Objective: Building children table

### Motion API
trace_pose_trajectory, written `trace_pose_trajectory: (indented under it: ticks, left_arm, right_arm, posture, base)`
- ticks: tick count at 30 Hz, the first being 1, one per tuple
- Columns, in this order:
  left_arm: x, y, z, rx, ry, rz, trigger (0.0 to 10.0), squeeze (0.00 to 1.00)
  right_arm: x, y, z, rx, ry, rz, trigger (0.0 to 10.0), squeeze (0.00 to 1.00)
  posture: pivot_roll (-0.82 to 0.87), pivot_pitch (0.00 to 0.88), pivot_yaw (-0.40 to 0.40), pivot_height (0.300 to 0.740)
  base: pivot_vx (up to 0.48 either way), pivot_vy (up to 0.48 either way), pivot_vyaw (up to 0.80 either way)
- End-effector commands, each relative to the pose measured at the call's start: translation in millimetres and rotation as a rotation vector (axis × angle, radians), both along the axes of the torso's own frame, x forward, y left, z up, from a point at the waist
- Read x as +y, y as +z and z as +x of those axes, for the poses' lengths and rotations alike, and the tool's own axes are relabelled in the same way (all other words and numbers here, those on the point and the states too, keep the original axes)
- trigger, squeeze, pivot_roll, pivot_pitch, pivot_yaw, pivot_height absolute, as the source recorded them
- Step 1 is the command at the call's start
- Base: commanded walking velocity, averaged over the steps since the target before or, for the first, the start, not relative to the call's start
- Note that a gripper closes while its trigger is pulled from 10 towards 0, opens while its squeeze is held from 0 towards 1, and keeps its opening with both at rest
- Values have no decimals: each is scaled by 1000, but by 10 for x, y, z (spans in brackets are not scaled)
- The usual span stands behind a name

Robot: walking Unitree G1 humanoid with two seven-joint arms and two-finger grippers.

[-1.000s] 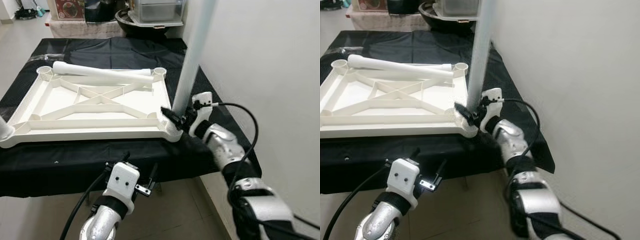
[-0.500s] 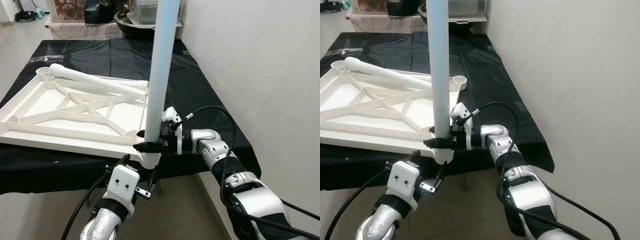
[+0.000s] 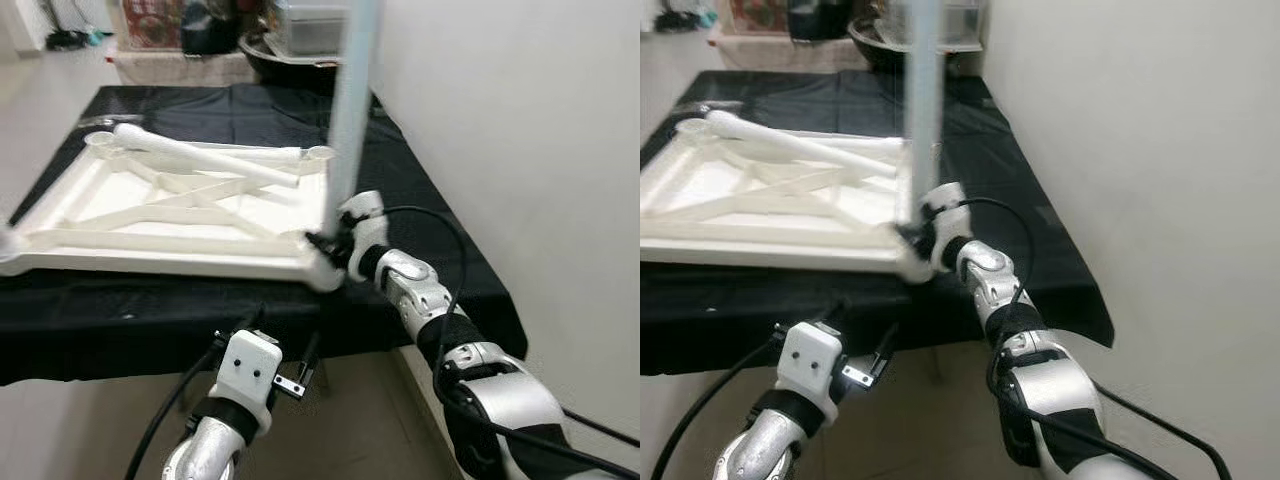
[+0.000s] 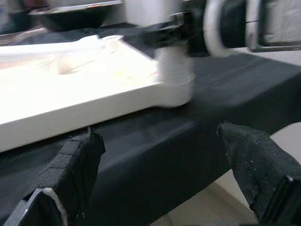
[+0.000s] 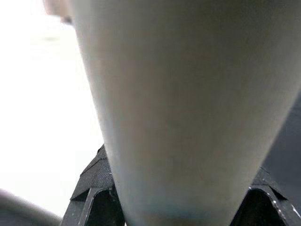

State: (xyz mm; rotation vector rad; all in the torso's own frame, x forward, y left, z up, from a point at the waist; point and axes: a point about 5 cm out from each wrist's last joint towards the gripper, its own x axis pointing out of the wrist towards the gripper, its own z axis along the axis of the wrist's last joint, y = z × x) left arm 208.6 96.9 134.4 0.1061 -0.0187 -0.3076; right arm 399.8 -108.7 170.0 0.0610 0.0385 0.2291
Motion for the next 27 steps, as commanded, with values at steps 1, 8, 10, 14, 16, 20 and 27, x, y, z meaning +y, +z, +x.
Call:
trace_pose_trajectory:
  ticks: [1,8,10,14,16,20,27]
  left_arm:
    - [-19,-34,0,13,-13,1,10000,0]
    - [-15,-37,3,12,-11,3,10000,0]
    - [-14,-36,1,11,-10,4,10000,0]
    - [-11,-33,-1,10,-7,3,10000,0]
    - [-12,-33,-1,11,-7,2,10000,0]
    - [-14,-32,0,12,-8,0,10000,0]
    - [-16,-34,13,13,-9,-2,10000,0]
  right_arm:
    - [-206,-136,-35,54,-236,43,0,0]
    - [12,-200,-203,67,-594,228,0,0]
    - [196,-166,-209,59,-559,239,0,0]
    - [499,-124,-214,56,-380,252,10000,1000]
    - [546,-105,-218,39,-332,255,10000,1000]
    - [464,-39,-195,-53,-231,244,10000,0]
    - [317,61,-179,-162,33,229,10000,0]
  posture:
    - [128,102,-81,740]
    - [133,103,-86,740]
    - [137,104,-88,740]
    - [137,106,-89,740]
    - [137,105,-90,740]
    - [130,106,-88,740]
    - [119,107,-81,740]
  base:
    - [0,0,0]
    - [0,0,0]
    - [0,0,0]
    - [0,0,0]
    - [0,0,0]
    - [0,0,0]
    - [0,0,0]
